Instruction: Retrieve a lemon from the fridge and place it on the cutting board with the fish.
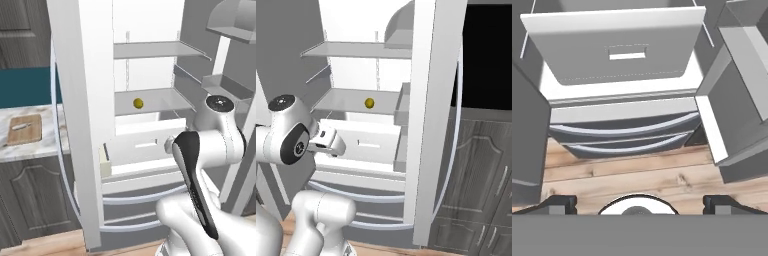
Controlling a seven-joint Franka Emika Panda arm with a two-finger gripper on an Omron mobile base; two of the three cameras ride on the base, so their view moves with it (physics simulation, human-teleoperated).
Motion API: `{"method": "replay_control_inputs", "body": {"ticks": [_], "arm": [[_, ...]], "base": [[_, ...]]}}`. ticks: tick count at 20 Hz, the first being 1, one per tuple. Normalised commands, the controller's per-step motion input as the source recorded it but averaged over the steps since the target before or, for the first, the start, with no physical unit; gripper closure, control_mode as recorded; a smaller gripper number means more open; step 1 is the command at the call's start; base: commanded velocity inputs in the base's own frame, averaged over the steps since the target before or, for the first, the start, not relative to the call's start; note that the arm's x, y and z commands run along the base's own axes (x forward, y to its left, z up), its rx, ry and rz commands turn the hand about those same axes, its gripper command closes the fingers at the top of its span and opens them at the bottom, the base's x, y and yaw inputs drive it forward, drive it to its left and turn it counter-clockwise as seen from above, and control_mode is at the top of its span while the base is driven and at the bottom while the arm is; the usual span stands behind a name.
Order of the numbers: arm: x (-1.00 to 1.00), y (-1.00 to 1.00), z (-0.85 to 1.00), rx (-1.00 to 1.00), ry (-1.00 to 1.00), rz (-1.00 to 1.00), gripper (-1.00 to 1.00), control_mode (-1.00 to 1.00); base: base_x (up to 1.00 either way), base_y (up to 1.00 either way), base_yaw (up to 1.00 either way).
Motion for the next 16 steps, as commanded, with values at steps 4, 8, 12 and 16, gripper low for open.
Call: {"method": "replay_control_inputs", "body": {"ticks": [4,8,12,16], "arm": [[0.00,0.00,0.00,0.00,0.00,0.00,-1.00,1.00],[0.00,0.00,0.00,0.00,0.00,0.00,-1.00,1.00],[0.00,0.00,0.00,0.00,0.00,0.00,-1.00,1.00],[0.00,0.00,0.00,0.00,0.00,0.00,-1.00,1.00]], "base": [[0.12,0.00,-0.08],[0.70,0.00,0.00],[0.72,0.00,0.00],[0.70,0.00,0.00]]}}
